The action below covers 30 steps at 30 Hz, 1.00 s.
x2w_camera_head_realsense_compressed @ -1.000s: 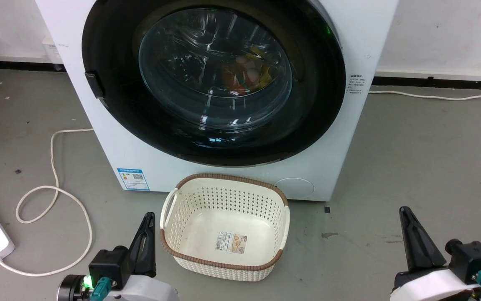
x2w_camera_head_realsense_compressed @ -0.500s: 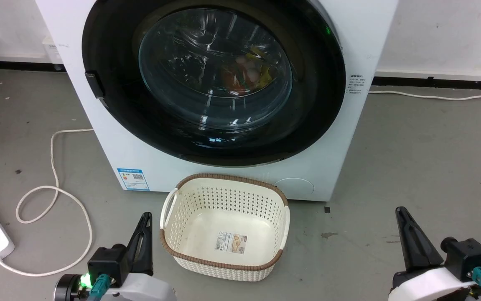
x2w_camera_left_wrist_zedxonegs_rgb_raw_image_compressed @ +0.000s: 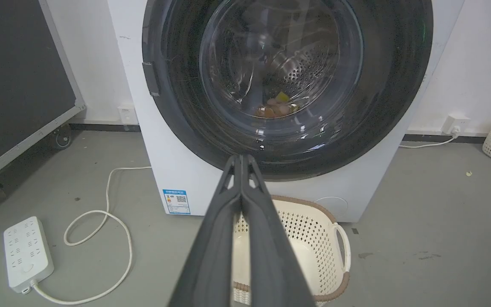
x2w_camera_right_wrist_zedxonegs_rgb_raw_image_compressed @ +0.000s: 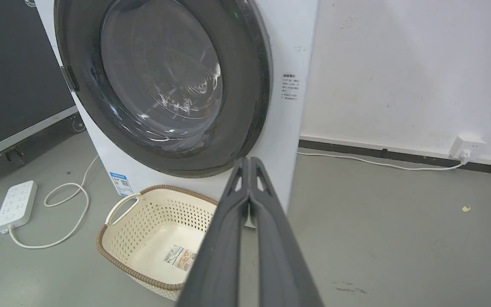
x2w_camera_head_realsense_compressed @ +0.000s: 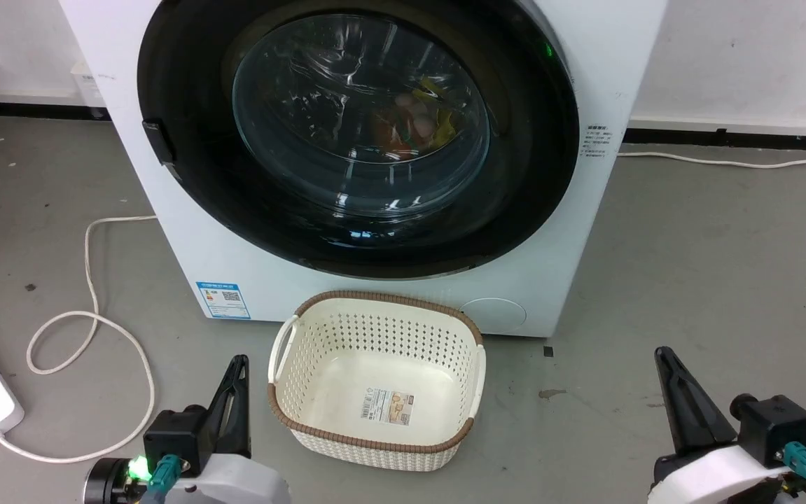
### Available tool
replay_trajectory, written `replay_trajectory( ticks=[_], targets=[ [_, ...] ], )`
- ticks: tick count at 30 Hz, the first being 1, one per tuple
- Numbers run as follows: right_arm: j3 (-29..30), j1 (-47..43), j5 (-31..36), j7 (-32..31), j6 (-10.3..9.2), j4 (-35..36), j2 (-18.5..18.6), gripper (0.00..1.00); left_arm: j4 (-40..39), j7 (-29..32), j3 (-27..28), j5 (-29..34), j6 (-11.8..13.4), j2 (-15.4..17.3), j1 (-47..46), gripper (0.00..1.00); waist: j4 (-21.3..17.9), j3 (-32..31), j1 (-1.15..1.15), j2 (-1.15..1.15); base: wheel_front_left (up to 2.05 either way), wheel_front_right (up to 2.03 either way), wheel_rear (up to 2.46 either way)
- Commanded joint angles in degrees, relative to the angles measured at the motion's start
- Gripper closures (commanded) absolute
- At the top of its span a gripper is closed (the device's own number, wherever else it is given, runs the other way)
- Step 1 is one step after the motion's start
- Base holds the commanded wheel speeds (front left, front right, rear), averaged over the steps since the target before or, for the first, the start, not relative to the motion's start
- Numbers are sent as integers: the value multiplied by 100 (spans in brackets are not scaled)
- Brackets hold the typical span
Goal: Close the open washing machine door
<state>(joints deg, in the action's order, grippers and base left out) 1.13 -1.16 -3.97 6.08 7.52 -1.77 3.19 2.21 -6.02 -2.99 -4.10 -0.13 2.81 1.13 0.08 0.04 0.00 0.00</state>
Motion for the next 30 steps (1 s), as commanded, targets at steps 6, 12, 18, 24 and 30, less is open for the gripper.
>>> replay_trajectory(
  ticks=[6, 12, 18, 24, 30],
  targets=[
    [-27, 64, 99, -104, -2, 57, -21, 100, -52, 99, 57, 90, 8, 5, -71, 100, -1, -1, 0, 0, 0, 0, 0],
    [-39, 71, 140, -175, -2, 74, -22, 100, -76, 169, 91, 135, 9, 5, -77, 100, -2, -1, 0, 0, 0, 0, 0],
    [-51, 78, 182, -245, -2, 91, -24, 100, -99, 240, 125, 180, 9, 6, -83, 100, -3, -2, 0, 0, 0, 0, 0],
    [-63, 85, 224, -316, -3, 107, -25, 100, -123, 310, 159, 224, 10, 6, -89, 100, -4, -2, 0, 0, 0, 0, 0],
    [-75, 93, 265, -386, -3, 124, -27, 100, -147, 380, 192, 269, 11, 6, -94, 100, -5, -3, 0, 0, 0, 0, 0]
  ],
)
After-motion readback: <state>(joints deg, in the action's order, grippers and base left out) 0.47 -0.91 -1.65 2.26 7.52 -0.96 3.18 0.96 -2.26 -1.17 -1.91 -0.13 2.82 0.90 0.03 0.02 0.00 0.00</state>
